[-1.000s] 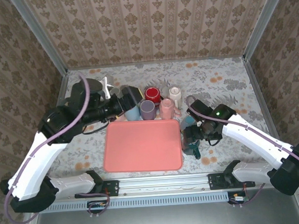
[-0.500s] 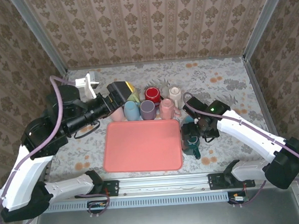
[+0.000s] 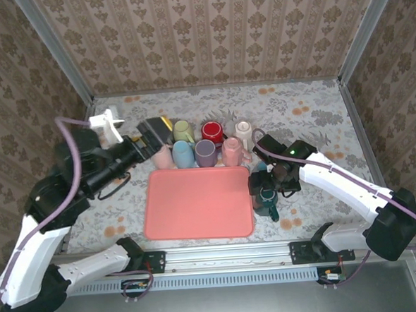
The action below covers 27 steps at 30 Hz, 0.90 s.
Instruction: Turn the mug right side up
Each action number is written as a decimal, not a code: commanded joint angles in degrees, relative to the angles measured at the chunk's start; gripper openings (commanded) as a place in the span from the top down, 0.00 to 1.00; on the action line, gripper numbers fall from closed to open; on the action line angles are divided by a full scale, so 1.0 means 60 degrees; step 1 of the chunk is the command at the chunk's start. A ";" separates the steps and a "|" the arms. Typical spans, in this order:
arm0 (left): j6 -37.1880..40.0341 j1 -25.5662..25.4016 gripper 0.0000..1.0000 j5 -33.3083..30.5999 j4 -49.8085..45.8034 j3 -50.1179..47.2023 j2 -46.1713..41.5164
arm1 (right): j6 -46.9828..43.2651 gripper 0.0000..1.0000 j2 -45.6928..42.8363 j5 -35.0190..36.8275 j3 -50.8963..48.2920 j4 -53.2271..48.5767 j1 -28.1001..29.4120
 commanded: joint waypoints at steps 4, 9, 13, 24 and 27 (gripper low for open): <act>0.0724 0.0058 0.00 0.0640 0.0513 -0.2656 0.0275 | -0.0309 0.01 0.0614 0.0287 -0.0386 0.0550 -0.0029; 0.0797 0.0043 0.00 0.0748 0.1004 -0.4476 -0.0009 | -0.0360 0.04 0.0675 0.0068 -0.0940 0.0931 0.0041; 0.0862 0.0028 0.00 0.0821 0.1426 -0.5567 -0.0197 | -0.0387 0.08 0.0388 0.0067 -0.1396 0.1112 0.0048; 0.1452 -0.0060 0.00 0.1118 0.1505 -0.6105 -0.0319 | -0.0104 0.44 -0.0229 -0.0050 -0.1454 0.1075 0.0048; 0.1808 -0.0084 0.00 0.1129 0.1387 -0.6153 -0.0748 | 0.0110 0.50 -0.1132 -0.0062 -0.0909 0.0273 0.0034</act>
